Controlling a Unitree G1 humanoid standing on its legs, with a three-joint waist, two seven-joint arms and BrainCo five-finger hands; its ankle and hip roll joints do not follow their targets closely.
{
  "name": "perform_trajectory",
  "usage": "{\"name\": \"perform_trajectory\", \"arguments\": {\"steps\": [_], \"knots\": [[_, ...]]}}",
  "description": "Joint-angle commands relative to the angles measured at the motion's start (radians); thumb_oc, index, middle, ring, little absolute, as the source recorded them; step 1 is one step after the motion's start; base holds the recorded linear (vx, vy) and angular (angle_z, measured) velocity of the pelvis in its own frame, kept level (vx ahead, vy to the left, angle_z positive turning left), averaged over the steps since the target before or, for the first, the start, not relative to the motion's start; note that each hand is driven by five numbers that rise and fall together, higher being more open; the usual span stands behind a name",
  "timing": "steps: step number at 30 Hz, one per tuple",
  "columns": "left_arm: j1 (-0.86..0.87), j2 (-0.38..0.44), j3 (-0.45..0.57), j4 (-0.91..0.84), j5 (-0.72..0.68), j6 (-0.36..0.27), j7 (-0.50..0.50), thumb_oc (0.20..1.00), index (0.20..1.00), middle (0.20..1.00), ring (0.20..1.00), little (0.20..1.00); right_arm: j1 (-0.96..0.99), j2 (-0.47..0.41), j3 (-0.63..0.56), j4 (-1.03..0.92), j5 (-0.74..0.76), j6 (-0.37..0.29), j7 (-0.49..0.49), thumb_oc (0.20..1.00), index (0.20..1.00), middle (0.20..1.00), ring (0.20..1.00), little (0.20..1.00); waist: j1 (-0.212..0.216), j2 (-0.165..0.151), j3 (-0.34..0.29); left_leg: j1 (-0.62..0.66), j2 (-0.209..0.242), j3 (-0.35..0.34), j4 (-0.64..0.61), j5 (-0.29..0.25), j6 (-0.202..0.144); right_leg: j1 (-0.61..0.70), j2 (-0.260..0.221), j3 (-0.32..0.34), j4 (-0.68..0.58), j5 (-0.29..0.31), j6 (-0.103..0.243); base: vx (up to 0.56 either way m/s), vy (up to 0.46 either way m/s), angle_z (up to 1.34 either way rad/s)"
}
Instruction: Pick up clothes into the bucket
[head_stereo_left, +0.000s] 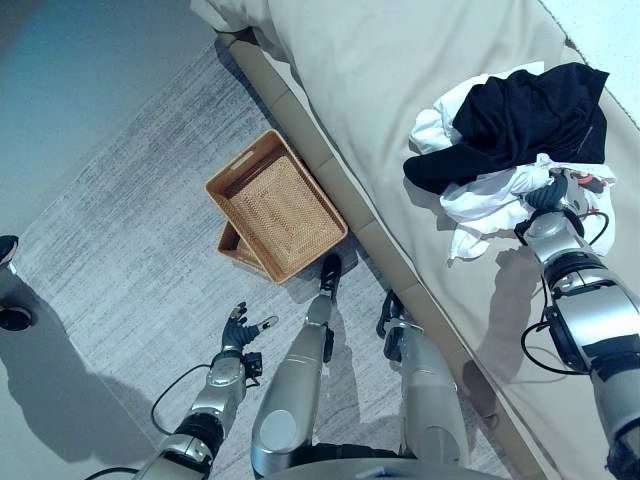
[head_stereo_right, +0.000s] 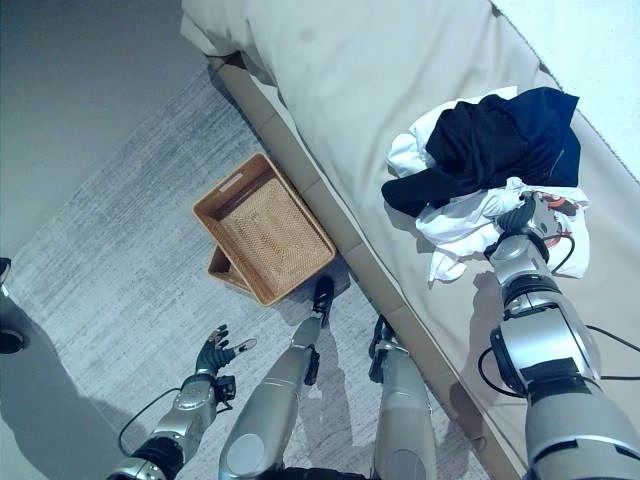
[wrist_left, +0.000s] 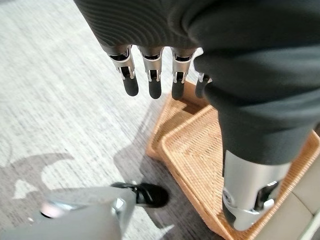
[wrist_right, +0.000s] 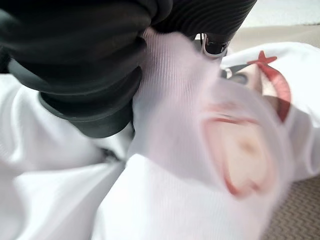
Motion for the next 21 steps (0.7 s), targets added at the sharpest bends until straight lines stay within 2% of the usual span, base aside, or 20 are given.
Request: {"name": "perform_trajectory", "arguments": {"steps": [1, 4, 6, 11, 15, 21], "knots": [[-0.002, -0.001, 0.015, -0.036, -0.027, -0.016, 0.026, 1.0, 1.0, 1.0, 1.0, 1.0, 0.065, -0.024, -0.006, -0.171, 0.092, -0.074, -0.038, 0.2, 0.2, 0.2, 0.2, 0.2, -0.03, -0.025, 0.005, 0.094, 0.0, -0.004, 0.076, -0.133, 0.001, 0.136, -0.059, 0.047, -0.229, 0.161, 0.07, 0.0, -0.01, -0.03], [0.011, 0.012, 0.032, -0.059, -0.014, -0.02, 0.022, 1.0, 1.0, 1.0, 1.0, 1.0, 0.122, -0.089, -0.056, -0.358, 0.093, -0.09, -0.055, 0.2, 0.2, 0.2, 0.2, 0.2, -0.05, -0.052, 0.001, 0.139, 0.01, 0.004, 0.066, -0.145, -0.002, 0.186, -0.057, 0.054, -0.255, 0.163, 0.074, 0.01, -0.011, -0.05], [0.021, 0.023, 0.039, -0.088, 0.002, -0.026, 0.015, 1.0, 1.0, 1.0, 1.0, 1.0, 0.18, -0.165, -0.14, -0.536, 0.103, -0.114, -0.092, 0.2, 0.2, 0.2, 0.2, 0.2, -0.068, -0.073, -0.039, 0.175, 0.015, 0.016, 0.049, -0.151, -0.004, 0.226, -0.047, 0.066, -0.286, 0.172, 0.077, 0.03, 0.002, -0.08], [0.039, 0.05, 0.043, -0.151, 0.013, -0.034, -0.004, 1.0, 1.0, 1.0, 1.0, 1.0, 0.181, -0.248, -0.165, -0.589, 0.087, -0.12, -0.077, 0.2, 0.2, 0.2, 0.2, 0.2, -0.073, -0.09, -0.093, 0.221, 0.021, 0.037, 0.028, -0.155, -0.002, 0.264, -0.032, 0.077, -0.319, 0.185, 0.08, 0.03, 0.008, -0.14], [0.061, 0.085, 0.047, -0.298, -0.007, -0.047, -0.038, 1.0, 1.0, 1.0, 1.0, 1.0, 0.156, -0.307, -0.155, -0.683, 0.077, -0.127, -0.046, 0.2, 0.2, 0.2, 0.2, 0.2, -0.08, -0.111, -0.161, 0.286, 0.032, 0.059, 0.012, -0.167, 0.0, 0.316, -0.01, 0.09, -0.339, 0.184, 0.081, 0.05, -0.026, -0.31], [0.049, 0.146, 0.003, -0.501, -0.022, -0.041, -0.109, 1.0, 1.0, 1.0, 1.0, 1.0, 0.159, -0.314, -0.156, -0.803, 0.073, -0.141, -0.013, 0.2, 0.2, 0.2, 0.2, 0.2, -0.094, -0.112, -0.222, 0.361, 0.036, 0.073, 0.014, -0.193, -0.001, 0.39, 0.005, 0.097, -0.345, 0.162, 0.077, 0.07, -0.017, -0.09]]}}
